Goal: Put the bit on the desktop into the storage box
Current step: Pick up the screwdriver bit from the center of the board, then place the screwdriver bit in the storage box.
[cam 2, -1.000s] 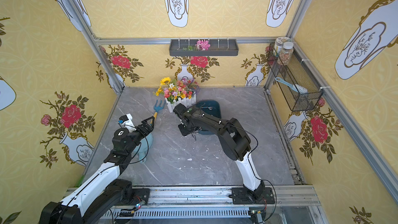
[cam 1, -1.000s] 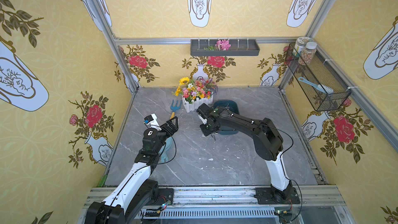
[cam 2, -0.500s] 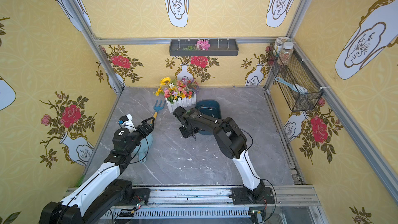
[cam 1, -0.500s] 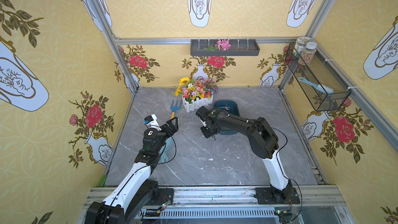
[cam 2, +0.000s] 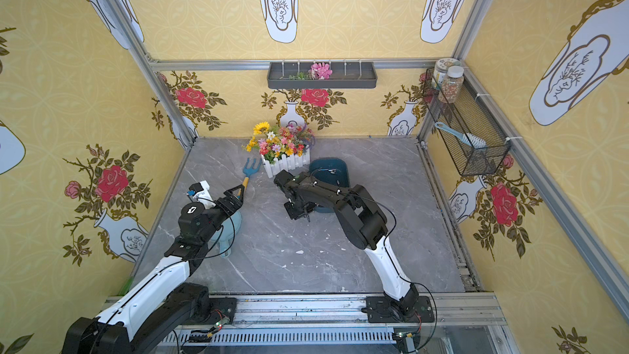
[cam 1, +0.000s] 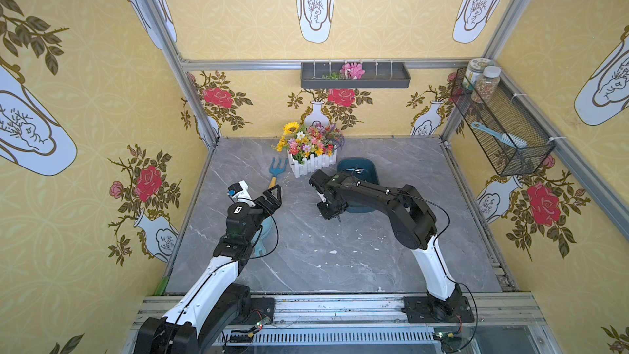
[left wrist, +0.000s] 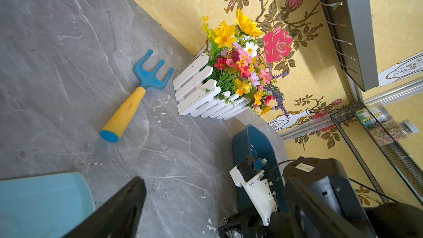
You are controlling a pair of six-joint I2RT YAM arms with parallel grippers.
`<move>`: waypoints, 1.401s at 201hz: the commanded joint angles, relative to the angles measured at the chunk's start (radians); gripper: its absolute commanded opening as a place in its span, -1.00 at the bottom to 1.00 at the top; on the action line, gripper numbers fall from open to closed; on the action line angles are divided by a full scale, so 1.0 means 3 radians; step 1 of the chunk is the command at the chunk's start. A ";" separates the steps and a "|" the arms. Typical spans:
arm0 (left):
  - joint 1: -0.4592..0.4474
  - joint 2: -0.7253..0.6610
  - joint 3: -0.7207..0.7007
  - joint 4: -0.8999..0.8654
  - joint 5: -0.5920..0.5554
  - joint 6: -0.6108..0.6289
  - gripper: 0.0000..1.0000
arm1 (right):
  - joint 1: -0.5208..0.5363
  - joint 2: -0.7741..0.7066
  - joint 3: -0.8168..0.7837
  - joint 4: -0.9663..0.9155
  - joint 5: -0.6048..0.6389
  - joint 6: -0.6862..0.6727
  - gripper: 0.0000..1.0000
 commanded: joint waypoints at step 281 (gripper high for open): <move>0.0009 0.0004 -0.0024 -0.0006 -0.0027 0.0009 1.00 | -0.0285 -0.0734 -0.0088 0.0029 -0.0290 -0.0095 -0.74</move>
